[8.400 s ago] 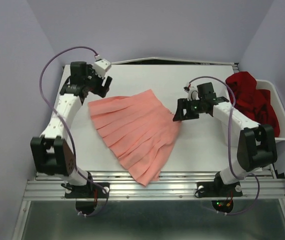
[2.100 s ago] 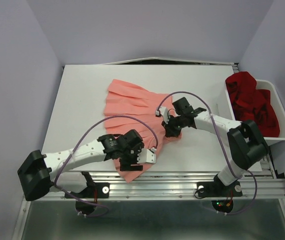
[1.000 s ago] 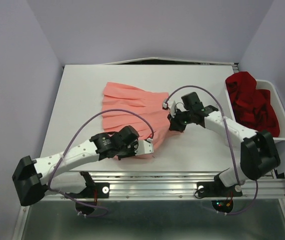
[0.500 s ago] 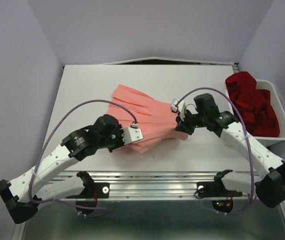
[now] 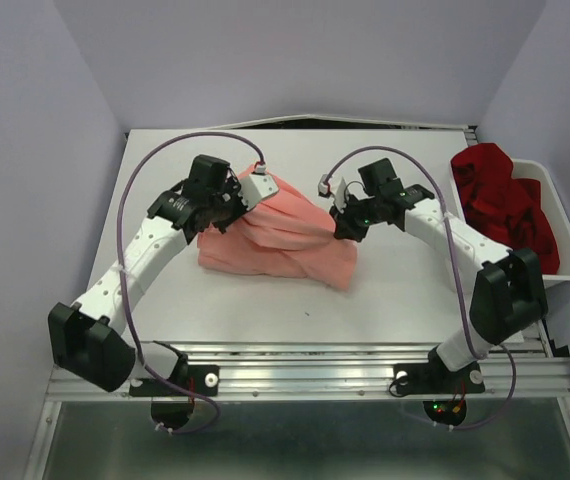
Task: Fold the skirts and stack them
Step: Fold the skirt
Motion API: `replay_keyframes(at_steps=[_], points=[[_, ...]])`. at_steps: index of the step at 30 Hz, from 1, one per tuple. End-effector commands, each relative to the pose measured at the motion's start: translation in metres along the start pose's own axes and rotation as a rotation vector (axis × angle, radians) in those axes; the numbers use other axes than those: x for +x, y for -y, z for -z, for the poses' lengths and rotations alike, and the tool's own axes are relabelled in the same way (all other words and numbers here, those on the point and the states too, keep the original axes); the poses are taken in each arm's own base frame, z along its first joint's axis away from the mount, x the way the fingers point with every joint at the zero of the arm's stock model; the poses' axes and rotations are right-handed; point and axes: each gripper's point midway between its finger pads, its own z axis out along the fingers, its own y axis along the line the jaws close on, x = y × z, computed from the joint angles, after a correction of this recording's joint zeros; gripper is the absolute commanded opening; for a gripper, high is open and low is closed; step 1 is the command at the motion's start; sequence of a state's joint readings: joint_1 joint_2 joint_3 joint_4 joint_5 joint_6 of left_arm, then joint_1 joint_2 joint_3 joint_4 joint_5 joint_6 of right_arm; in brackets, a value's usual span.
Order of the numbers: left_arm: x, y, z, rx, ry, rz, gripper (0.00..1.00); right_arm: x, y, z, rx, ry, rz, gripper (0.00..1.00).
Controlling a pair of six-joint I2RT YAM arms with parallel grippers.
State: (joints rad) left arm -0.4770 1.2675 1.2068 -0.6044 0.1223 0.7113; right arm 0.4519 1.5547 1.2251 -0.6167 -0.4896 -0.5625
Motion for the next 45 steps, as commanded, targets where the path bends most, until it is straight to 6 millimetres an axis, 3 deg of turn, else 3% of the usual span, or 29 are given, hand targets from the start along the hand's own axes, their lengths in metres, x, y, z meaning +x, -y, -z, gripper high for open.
replay_keyframes(at_steps=[1, 6, 15, 26, 31, 34, 36, 38, 39, 40, 42, 43, 45], points=[[-0.034, -0.057, 0.0, -0.102, 0.096, -0.021, 0.0, -0.019, 0.038, 0.003, 0.081, 0.031, 0.013, 0.01], [-0.039, -0.075, -0.026, -0.094, 0.081, -0.017, 0.0, -0.033, 0.062, -0.006, 0.086, 0.046, 0.003, 0.01], [-0.053, -0.12, -0.064, -0.125, 0.079, 0.001, 0.0, -0.027, 0.092, -0.024, 0.091, 0.023, 0.0, 0.01], [-0.04, -0.126, -0.107, -0.103, 0.037, 0.003, 0.0, -0.006, 0.109, -0.045, 0.095, -0.037, -0.001, 0.01], [-0.039, -0.138, -0.122, -0.133, 0.052, 0.024, 0.2, 0.004, 0.115, -0.054, 0.113, -0.064, -0.017, 0.01], [-0.053, -0.157, -0.132, -0.181, 0.09, 0.064, 0.31, 0.008, 0.125, -0.059, 0.15, -0.079, -0.032, 0.01], [-0.055, -0.169, -0.14, -0.228, 0.094, 0.125, 0.44, 0.008, 0.13, -0.063, 0.171, -0.077, -0.059, 0.01], [-0.062, -0.186, -0.138, -0.275, 0.116, 0.163, 0.56, 0.006, 0.134, -0.063, 0.189, -0.077, -0.083, 0.01], [-0.068, -0.191, -0.134, -0.286, 0.131, 0.181, 0.56, 0.004, 0.136, -0.062, 0.196, -0.074, -0.088, 0.02], [-0.073, -0.198, -0.125, -0.3, 0.148, 0.211, 0.78, 0.003, 0.136, -0.061, 0.204, -0.072, -0.104, 0.11], [-0.083, -0.202, -0.102, -0.317, 0.18, 0.229, 0.79, 0.0, 0.139, -0.058, 0.228, -0.066, -0.126, 0.32], [-0.08, -0.198, -0.094, -0.313, 0.18, 0.264, 0.79, -0.002, 0.14, -0.054, 0.246, -0.063, -0.151, 0.55], [-0.078, -0.189, -0.075, -0.306, 0.181, 0.301, 0.8, -0.006, 0.144, -0.048, 0.282, -0.058, -0.173, 0.67]])
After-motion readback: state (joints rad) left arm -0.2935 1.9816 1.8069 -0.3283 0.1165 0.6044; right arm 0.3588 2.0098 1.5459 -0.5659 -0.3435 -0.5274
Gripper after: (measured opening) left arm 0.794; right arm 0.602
